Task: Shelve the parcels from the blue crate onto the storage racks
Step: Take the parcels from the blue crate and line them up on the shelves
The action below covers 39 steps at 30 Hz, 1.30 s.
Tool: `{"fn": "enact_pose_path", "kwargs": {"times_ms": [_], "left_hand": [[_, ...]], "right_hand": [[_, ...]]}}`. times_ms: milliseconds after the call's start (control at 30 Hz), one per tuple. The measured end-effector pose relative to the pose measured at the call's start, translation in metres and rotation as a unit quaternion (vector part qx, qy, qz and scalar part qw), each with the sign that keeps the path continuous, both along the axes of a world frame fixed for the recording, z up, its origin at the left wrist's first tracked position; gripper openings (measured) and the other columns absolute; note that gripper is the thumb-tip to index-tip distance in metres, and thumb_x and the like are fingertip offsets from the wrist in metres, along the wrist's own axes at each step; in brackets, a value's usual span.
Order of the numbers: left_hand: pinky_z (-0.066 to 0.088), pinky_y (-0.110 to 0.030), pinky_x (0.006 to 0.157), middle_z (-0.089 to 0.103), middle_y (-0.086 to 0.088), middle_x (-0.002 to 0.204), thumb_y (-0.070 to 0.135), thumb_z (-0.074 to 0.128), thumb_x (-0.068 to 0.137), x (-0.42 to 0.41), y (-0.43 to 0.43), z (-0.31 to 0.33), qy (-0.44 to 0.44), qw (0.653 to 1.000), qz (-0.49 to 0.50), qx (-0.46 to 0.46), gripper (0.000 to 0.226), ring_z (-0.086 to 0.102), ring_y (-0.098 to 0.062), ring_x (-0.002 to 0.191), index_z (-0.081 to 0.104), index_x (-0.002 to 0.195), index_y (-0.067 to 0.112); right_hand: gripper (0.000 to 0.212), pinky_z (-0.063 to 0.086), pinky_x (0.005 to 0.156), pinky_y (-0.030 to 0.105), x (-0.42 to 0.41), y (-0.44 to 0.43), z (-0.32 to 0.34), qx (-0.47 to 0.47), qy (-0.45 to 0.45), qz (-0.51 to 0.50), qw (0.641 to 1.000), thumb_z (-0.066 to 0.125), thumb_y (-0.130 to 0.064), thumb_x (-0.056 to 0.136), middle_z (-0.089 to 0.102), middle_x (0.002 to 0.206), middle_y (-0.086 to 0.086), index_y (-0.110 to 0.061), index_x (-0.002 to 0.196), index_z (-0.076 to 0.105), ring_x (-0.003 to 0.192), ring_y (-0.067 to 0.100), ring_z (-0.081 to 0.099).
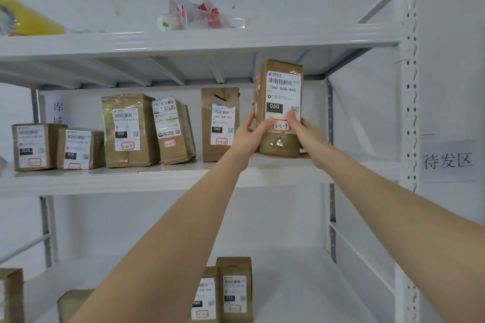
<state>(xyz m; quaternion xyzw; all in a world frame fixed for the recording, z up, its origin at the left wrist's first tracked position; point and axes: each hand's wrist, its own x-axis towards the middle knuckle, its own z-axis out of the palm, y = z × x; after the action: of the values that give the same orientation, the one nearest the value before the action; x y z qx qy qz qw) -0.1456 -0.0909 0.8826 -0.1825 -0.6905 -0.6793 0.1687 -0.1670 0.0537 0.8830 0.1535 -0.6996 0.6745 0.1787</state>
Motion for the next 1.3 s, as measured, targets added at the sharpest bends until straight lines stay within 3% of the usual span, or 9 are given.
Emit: {"fn": "enact_pose_path", "kwargs": {"times_ms": [67,200,300,400,600,800,1033,1133,1300], "left_hand": [[0.055,-0.025,0.073,0.06,-0.003,0.127,0.035,0.065,0.086,-0.012,0.006,0.004,0.002,1.0,0.014,-0.007,0.072,0.066,-0.012,0.095,0.028,0.147,0.026],[0.046,-0.013,0.051,0.057,0.005,0.122,0.037,0.054,0.093,-0.03,0.015,0.014,0.002,0.997,0.039,-0.072,0.056,0.059,-0.003,0.082,0.03,0.144,0.031],[0.042,-0.017,0.057,0.058,0.002,0.124,0.034,0.052,0.095,-0.05,0.015,0.014,0.0,0.992,0.065,-0.111,0.054,0.056,-0.01,0.093,0.031,0.145,0.029],[0.048,-0.024,0.067,0.063,-0.008,0.122,0.024,0.055,0.095,-0.07,0.01,0.007,-0.012,0.988,0.073,-0.139,0.053,0.06,-0.017,0.097,0.035,0.144,0.026],[0.053,-0.035,0.079,0.063,-0.01,0.12,0.026,0.054,0.095,-0.101,-0.004,0.005,-0.021,0.972,0.106,-0.206,0.051,0.062,-0.028,0.106,0.037,0.143,0.022],[0.053,-0.035,0.084,0.06,-0.01,0.127,0.017,0.048,0.098,-0.118,-0.014,0.0,-0.065,0.97,0.071,-0.224,0.043,0.061,-0.028,0.108,0.04,0.141,0.018],[0.056,-0.032,0.071,0.062,-0.015,0.12,0.014,0.055,0.094,-0.131,-0.014,0.001,-0.058,0.964,0.127,-0.225,0.037,0.066,-0.029,0.095,0.048,0.129,0.003],[0.058,-0.036,0.076,0.066,-0.018,0.112,0.013,0.054,0.094,-0.138,-0.013,0.002,-0.052,0.956,0.153,-0.246,0.023,0.068,-0.032,0.093,0.059,0.112,-0.001],[0.058,-0.041,0.079,0.066,-0.018,0.112,0.014,0.053,0.095,-0.152,-0.01,0.001,-0.051,0.945,0.187,-0.263,0.025,0.068,-0.033,0.094,0.06,0.113,-0.001]], "right_hand": [[0.025,0.05,0.058,0.025,-0.012,0.006,0.004,0.029,0.008,-0.003,1.0,0.046,-0.049,0.096,0.063,0.095,-0.009,-0.03,0.11,0.053,0.078,0.007,0.061],[0.029,0.056,0.077,0.037,-0.041,0.012,0.01,0.061,0.04,-0.034,0.997,0.044,-0.043,0.098,0.064,0.115,0.0,-0.028,0.12,0.055,0.097,0.019,0.063],[0.034,0.052,0.092,0.044,-0.065,0.012,0.005,0.08,0.054,-0.046,0.994,0.042,-0.034,0.1,0.062,0.122,0.0,-0.027,0.132,0.049,0.106,0.021,0.06],[0.036,0.048,0.097,0.044,-0.083,0.008,-0.003,0.1,0.049,-0.057,0.992,0.042,-0.026,0.1,0.059,0.128,0.001,-0.026,0.136,0.046,0.112,0.022,0.058],[0.036,0.047,0.099,0.044,-0.103,-0.002,-0.01,0.116,0.028,-0.051,0.992,0.04,-0.025,0.101,0.058,0.131,0.001,-0.024,0.136,0.046,0.115,0.022,0.056],[0.04,0.045,0.101,0.043,-0.117,-0.003,-0.018,0.171,0.028,-0.067,0.983,0.042,-0.027,0.1,0.056,0.134,0.003,-0.02,0.14,0.042,0.117,0.023,0.055],[0.036,0.047,0.099,0.045,-0.128,-0.003,-0.016,0.187,0.023,-0.076,0.979,0.045,-0.026,0.099,0.059,0.131,0.004,-0.019,0.133,0.051,0.115,0.026,0.056],[0.033,0.051,0.094,0.046,-0.132,-0.005,-0.015,0.177,0.01,-0.08,0.981,0.047,-0.028,0.097,0.062,0.125,0.003,-0.023,0.129,0.055,0.111,0.027,0.058],[0.033,0.051,0.092,0.047,-0.139,-0.009,-0.015,0.194,0.011,-0.099,0.976,0.047,-0.03,0.097,0.063,0.123,0.003,-0.026,0.128,0.057,0.109,0.028,0.059]]}}
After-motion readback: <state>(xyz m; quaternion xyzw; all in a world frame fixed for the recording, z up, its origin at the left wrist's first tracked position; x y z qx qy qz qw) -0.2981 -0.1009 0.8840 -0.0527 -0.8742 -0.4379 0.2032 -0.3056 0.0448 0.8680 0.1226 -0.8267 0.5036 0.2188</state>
